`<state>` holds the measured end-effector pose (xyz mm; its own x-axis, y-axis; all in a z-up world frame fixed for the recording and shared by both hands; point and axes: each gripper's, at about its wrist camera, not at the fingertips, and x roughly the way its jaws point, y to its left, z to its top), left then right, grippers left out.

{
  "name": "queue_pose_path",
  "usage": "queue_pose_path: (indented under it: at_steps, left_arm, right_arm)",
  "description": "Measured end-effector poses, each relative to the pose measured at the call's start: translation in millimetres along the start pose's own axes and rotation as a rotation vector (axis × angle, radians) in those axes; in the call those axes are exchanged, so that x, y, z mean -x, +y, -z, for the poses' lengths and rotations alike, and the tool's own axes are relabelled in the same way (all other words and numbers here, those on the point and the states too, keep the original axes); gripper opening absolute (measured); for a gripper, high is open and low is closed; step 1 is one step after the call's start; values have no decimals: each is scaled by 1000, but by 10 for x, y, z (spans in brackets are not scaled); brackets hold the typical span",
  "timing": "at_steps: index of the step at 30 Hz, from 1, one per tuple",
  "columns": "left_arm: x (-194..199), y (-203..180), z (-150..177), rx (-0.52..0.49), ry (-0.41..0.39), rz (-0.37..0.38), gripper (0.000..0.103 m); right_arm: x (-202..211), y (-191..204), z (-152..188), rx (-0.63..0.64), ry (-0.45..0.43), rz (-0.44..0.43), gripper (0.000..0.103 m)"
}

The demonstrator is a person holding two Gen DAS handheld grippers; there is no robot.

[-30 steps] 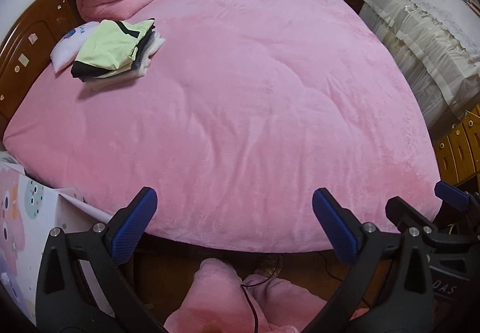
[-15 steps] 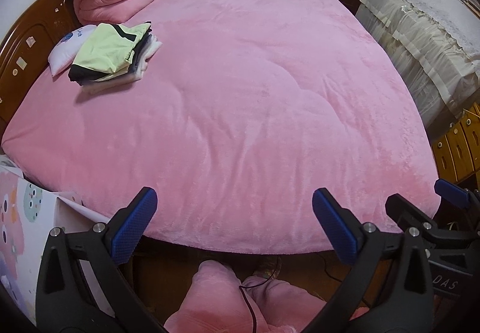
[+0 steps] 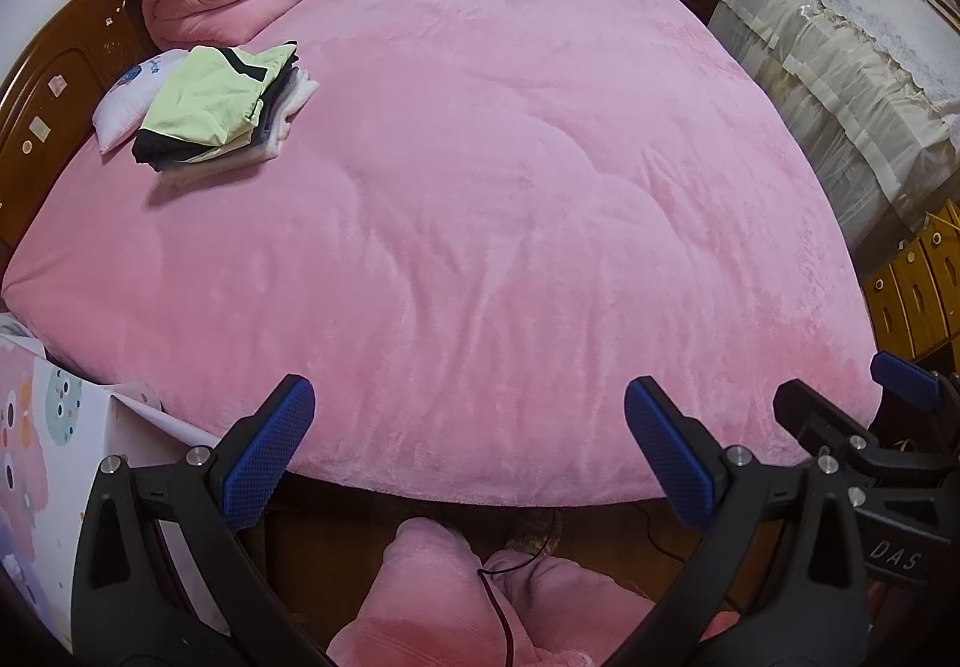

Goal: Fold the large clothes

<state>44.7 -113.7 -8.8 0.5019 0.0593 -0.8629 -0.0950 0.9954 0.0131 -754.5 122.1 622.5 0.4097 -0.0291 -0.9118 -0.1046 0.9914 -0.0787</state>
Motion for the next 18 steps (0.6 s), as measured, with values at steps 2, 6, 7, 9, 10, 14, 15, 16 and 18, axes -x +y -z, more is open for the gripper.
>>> queue_pose_path:
  at_steps: [2, 6, 7, 9, 10, 14, 15, 16, 18]
  left_arm:
    - [-6, -6, 7, -2, 3, -1, 102]
    - [-14, 3, -4, -2, 2, -1, 102]
    - [-14, 8, -4, -4, 3, -1, 102]
    - [-18, 3, -7, 0, 7, -2, 102]
    - [-20, 5, -12, 1, 9, -3, 102]
    - [-25, 24, -17, 7, 11, -8, 102]
    - [-27, 30, -20, 7, 11, -9, 102]
    - [-28, 32, -20, 8, 12, -11, 102]
    - [-35, 39, -24, 9, 14, -13, 102]
  right_arm:
    - [-24, 3, -8, -7, 5, -3, 103]
    - [-47, 18, -35, -10, 8, -4, 103]
    - [-45, 31, -32, -12, 8, -3, 103]
    - [-43, 66, -29, -11, 7, 3, 103]
    - [-49, 68, -32, -10, 9, 3, 103]
    - [-32, 143, -3, -13, 9, 3, 103]
    - [-29, 149, -3, -11, 8, 4, 103]
    - [-29, 144, -9, -9, 8, 5, 103]
    - [-22, 149, -8, -6, 9, 6, 103]
